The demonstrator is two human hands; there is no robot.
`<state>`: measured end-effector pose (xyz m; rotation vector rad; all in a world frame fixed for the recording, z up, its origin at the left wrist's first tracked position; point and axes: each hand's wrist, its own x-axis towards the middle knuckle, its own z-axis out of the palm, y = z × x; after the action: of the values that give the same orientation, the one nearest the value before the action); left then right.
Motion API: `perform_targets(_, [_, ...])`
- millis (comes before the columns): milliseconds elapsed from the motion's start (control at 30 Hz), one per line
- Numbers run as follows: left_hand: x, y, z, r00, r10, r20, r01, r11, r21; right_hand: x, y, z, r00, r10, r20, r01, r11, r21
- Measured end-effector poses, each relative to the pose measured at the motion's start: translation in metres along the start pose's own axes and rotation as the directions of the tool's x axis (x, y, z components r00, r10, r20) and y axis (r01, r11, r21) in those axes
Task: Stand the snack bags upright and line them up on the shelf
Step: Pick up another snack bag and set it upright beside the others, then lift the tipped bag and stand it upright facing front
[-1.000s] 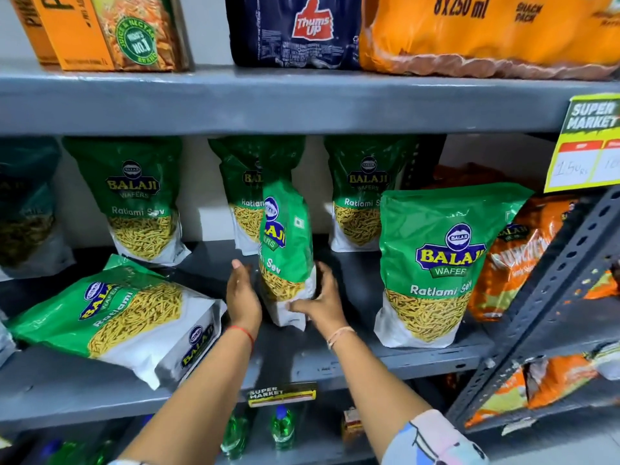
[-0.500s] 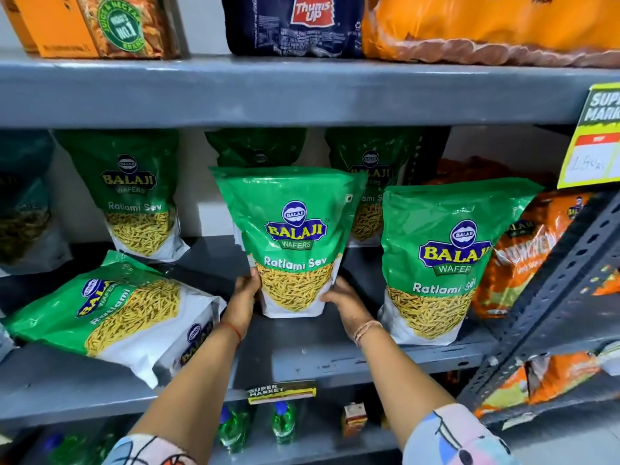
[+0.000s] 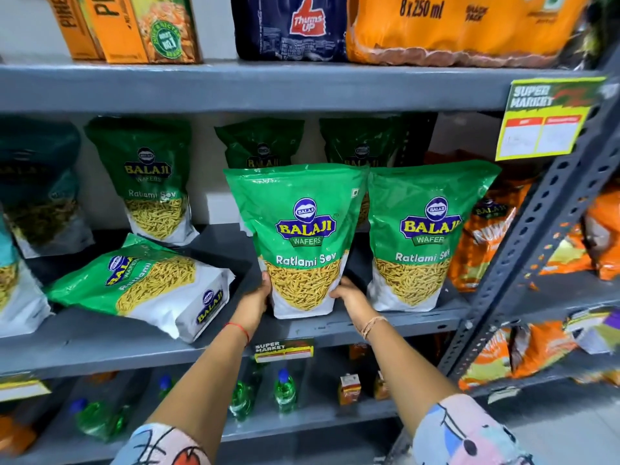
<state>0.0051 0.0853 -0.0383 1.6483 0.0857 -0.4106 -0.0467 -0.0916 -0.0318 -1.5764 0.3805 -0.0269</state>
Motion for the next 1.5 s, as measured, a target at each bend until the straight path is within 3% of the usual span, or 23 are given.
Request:
perform_targets(400, [-0.004, -0.004, 0.001, 0.998, -0.050, -0.043, 0.054, 0.993, 0.102, -0.002, 0.006, -0.002, 1.000, -0.025, 0.012, 0.025, 1.000, 0.011])
perform_targets(533, [-0.004, -0.008, 0.000, 0.999, -0.033, -0.006, 0.034, 0.997, 0.067, -0.005, 0.005, 0.000, 1.000, -0.014, 0.000, 0.014, 1.000, 0.006])
perform_targets(633, [-0.015, -0.008, 0.003, 1.000, 0.027, 0.005, -0.027, 0.998, 0.049, -0.011, 0.009, 0.000, 0.998, -0.056, -0.035, 0.058, 0.997, 0.051])
perform_targets(733, [-0.034, -0.010, 0.006, 0.986, 0.144, -0.082, -0.147, 0.989, -0.026, -0.026, 0.026, 0.000, 0.976, -0.180, -0.123, 0.185, 0.982, 0.034])
perform_targets(800, [-0.055, -0.011, 0.001, 0.934, 0.281, -0.220, -0.275, 0.960, 0.054, -0.044, 0.039, 0.006, 0.947, -0.265, -0.182, 0.253, 0.964, -0.086])
perform_targets(867, [-0.076, -0.011, -0.010, 0.857, 0.420, -0.299, -0.385, 0.907, 0.168, -0.068, 0.048, 0.017, 0.866, -0.450, -0.220, 0.370, 0.871, -0.325])
perform_targets(933, [-0.091, -0.009, -0.029, 0.790, 0.499, -0.356, -0.471, 0.866, 0.169, -0.085, 0.045, 0.040, 0.722, -0.677, -0.144, 0.541, 0.682, -0.492])
perform_targets(1000, [-0.098, -0.002, -0.050, 0.711, 0.519, -0.474, -0.511, 0.845, 0.158, -0.090, 0.036, 0.071, 0.621, -0.783, -0.019, 0.671, 0.544, -0.503])
perform_targets(1033, [-0.098, 0.002, -0.064, 0.653, 0.516, -0.554, -0.521, 0.837, 0.165, -0.089, 0.026, 0.093, 0.601, -0.799, 0.026, 0.715, 0.523, -0.464])
perform_targets(1100, [-0.099, 0.012, -0.088, 0.557, 0.431, -0.710, -0.490, 0.861, 0.138, -0.081, -0.005, 0.131, 0.667, -0.744, 0.046, 0.712, 0.618, -0.334])
perform_targets(1167, [-0.089, 0.016, -0.113, 0.583, 0.145, -0.799, -0.333, 0.940, -0.072, -0.064, -0.039, 0.161, 0.802, -0.595, 0.052, 0.592, 0.779, -0.206])
perform_targets(1233, [-0.076, 0.015, -0.140, 0.709, -0.193, -0.678, -0.078, 0.935, -0.347, -0.040, -0.072, 0.184, 0.909, -0.393, 0.141, 0.413, 0.897, -0.161])
perform_targets(1300, [-0.072, 0.021, -0.156, 0.869, -0.331, -0.367, 0.062, 0.810, -0.583, -0.016, -0.096, 0.199, 0.936, -0.263, 0.232, 0.323, 0.904, -0.278])
perform_targets(1333, [-0.070, 0.024, -0.160, 0.907, -0.351, -0.234, 0.123, 0.751, -0.649, -0.005, -0.105, 0.203, 0.939, -0.212, 0.273, 0.305, 0.879, -0.367])
perform_targets(1400, [-0.061, 0.026, -0.167, 0.912, -0.400, -0.092, 0.241, 0.703, -0.669, 0.020, -0.114, 0.209, 0.932, -0.082, 0.354, 0.280, 0.782, -0.557])
perform_targets(1500, [-0.048, 0.027, -0.173, 0.898, -0.424, 0.116, 0.386, 0.637, -0.667, 0.049, -0.117, 0.214, 0.918, 0.092, 0.385, 0.277, 0.544, -0.792])
